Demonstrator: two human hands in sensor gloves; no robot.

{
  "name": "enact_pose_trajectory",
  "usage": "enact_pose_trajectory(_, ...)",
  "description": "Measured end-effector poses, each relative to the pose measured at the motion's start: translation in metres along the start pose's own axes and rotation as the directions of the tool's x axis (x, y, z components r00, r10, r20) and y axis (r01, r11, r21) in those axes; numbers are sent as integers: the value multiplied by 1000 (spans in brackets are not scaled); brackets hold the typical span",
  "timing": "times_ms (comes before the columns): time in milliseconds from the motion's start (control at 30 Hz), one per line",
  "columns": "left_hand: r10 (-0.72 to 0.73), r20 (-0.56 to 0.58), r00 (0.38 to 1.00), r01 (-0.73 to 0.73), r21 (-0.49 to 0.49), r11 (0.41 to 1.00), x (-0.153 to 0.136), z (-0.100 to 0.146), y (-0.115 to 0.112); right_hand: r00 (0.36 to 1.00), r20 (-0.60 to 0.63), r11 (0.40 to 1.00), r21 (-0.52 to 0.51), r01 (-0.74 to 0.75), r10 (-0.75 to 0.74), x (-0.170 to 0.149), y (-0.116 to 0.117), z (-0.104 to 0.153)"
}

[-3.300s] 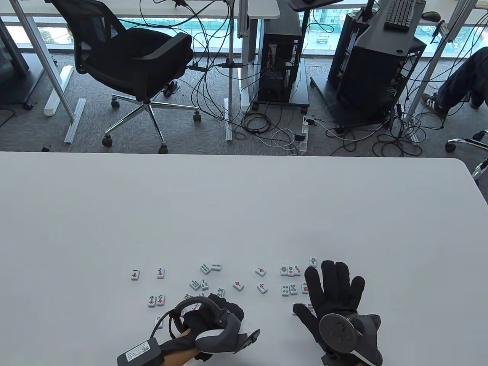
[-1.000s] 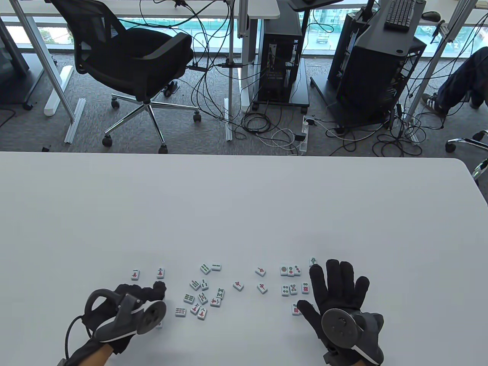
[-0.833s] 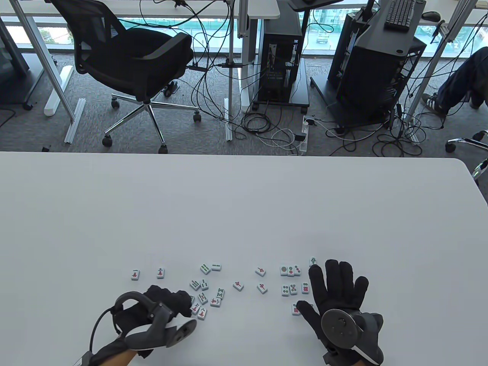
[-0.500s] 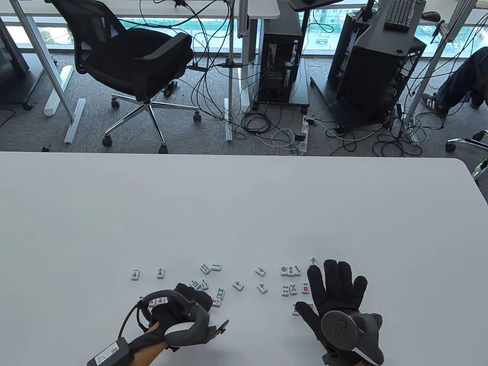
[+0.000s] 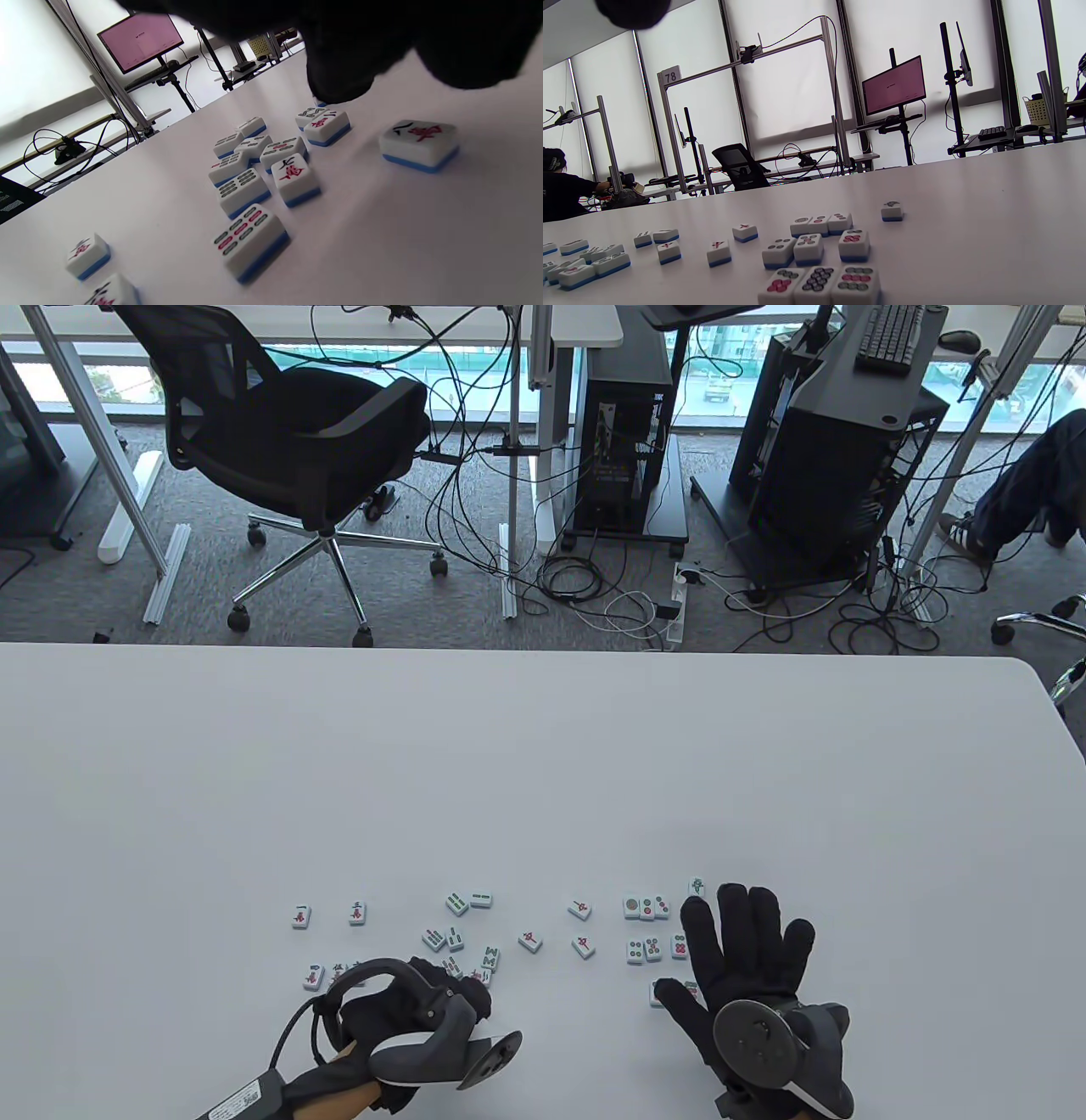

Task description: Mahjong suit sorting

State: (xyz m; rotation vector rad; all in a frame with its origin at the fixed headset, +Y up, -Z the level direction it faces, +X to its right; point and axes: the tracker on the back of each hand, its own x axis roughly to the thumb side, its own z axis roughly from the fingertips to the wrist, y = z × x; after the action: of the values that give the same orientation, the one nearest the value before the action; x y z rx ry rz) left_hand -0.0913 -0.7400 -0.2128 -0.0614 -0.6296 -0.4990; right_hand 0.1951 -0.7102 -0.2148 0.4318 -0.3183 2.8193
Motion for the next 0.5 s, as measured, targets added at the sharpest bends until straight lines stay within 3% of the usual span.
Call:
enact_pose_trajectory(133,-57,30,998,58,-29,998,11,-9,-15,1000,1,1000,-5,0,0,0,0,1)
enact_pose_trajectory(300,49,65,997,-45,-61,997,8,-15,-19,1000,2,1000,-13,-3,3,0,-1,1)
enact_pose_trajectory(500,109,-2,994,-109,-8,994,-23,-5,-13,1000,4,1000,-16,0,0,0,-1,1)
